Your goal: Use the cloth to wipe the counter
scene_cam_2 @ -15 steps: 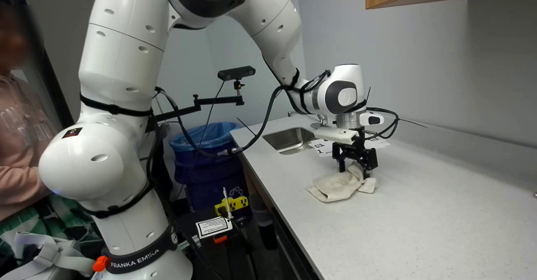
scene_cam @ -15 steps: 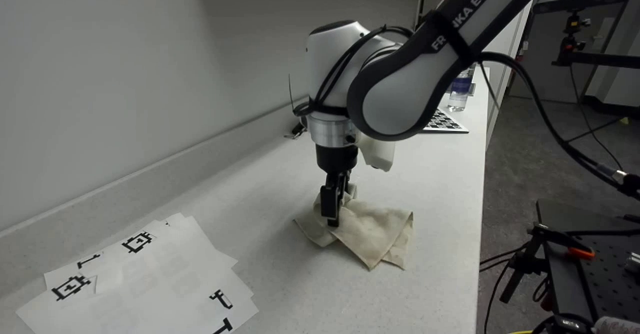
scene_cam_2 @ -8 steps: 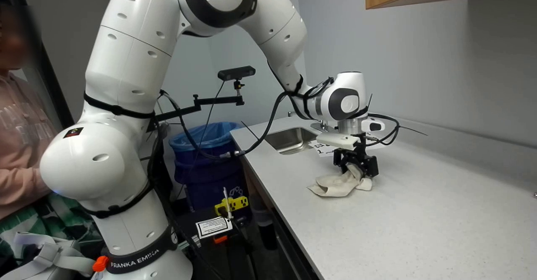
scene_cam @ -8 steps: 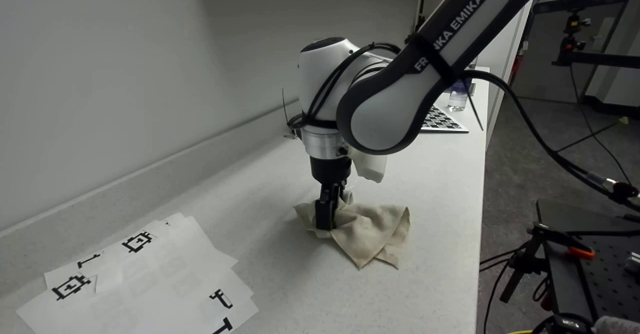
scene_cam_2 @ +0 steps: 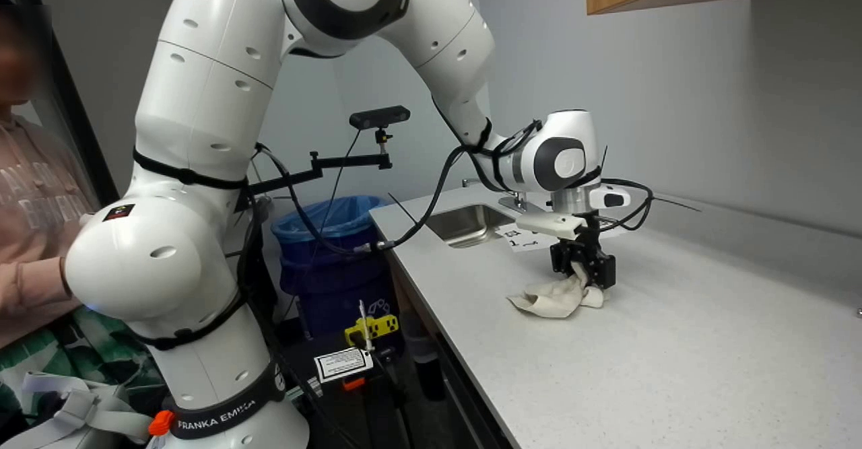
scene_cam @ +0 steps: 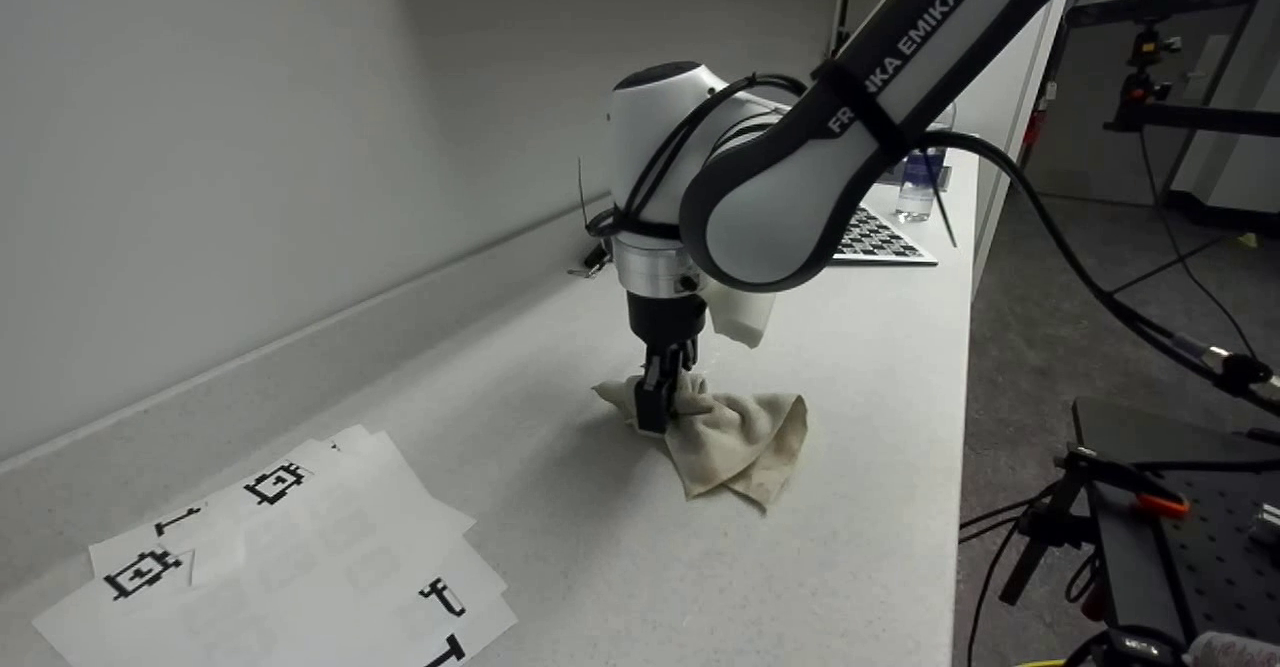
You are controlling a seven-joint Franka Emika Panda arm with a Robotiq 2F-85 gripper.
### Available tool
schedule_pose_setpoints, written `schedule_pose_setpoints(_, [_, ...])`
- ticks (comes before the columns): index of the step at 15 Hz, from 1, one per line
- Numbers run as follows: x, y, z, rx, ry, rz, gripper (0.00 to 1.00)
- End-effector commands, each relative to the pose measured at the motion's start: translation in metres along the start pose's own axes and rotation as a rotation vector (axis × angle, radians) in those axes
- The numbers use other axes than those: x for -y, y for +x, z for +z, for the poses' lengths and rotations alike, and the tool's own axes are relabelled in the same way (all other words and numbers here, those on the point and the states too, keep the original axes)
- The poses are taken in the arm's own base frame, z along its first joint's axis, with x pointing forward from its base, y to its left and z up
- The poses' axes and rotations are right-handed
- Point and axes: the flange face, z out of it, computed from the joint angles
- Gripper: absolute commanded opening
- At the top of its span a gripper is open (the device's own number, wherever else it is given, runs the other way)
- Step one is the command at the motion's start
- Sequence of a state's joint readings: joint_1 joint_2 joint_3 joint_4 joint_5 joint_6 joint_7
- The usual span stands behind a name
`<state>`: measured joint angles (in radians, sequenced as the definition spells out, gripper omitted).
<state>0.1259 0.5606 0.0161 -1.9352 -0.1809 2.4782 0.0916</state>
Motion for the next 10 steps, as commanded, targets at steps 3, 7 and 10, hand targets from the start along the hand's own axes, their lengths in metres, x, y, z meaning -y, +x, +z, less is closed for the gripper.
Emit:
schedule_pose_setpoints(3, [-0.015, -0.011, -0.018, -0.048, -0.023, 0.056, 0.04])
schedule_pose_setpoints(7, [-0.031, -0.015, -0.025, -0.089, -0.078, 0.116, 0.04])
schedule_pose_setpoints(10, [-0.058, -0.012, -0.029, -0.174, -0.129, 0.207, 0.04])
